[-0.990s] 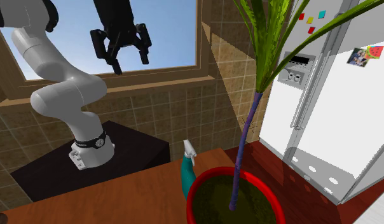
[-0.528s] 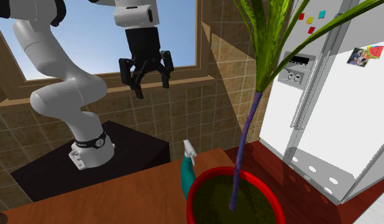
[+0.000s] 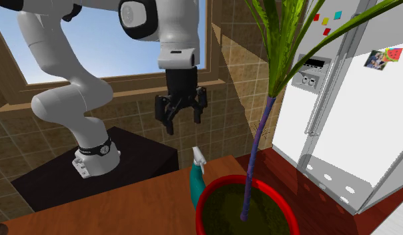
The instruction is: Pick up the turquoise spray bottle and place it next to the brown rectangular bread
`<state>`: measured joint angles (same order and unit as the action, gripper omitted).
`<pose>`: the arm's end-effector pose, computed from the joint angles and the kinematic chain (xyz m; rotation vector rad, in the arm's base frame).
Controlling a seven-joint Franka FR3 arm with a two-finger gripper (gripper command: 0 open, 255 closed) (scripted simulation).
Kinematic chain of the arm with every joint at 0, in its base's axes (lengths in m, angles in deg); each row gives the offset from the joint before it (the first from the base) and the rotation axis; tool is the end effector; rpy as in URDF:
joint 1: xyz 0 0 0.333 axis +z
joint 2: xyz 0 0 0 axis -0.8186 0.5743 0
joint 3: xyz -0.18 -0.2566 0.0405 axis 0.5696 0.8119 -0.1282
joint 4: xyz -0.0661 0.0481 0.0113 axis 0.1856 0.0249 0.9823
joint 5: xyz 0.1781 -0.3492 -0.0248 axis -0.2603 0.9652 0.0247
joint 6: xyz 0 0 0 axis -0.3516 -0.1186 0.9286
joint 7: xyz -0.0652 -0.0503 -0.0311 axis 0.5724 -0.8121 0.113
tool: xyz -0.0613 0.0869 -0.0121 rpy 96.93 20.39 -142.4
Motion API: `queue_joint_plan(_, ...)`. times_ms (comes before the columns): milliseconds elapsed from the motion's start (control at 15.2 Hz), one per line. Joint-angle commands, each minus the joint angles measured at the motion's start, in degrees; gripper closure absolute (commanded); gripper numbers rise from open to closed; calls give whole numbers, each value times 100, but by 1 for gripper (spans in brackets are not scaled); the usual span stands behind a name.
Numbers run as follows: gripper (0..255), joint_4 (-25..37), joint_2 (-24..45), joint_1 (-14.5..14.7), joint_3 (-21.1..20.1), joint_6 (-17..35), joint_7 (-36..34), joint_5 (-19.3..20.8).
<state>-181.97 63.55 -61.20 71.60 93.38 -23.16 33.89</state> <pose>0.4541 0.0367 0.4856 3.0274 -0.5104 0.0955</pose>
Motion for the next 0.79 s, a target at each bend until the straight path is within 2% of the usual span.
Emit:
queue_joint_plan(0,0,147,450,-91,-97,240,-314,198)
queue_joint_plan(132,0,251,738,-138,-147,371,-529,344)
queue_joint_plan(594,0,-102,984,-169,-136,963,-592,438)
queue_joint_plan(726,0,-102,984,-169,-136,963,-592,438)
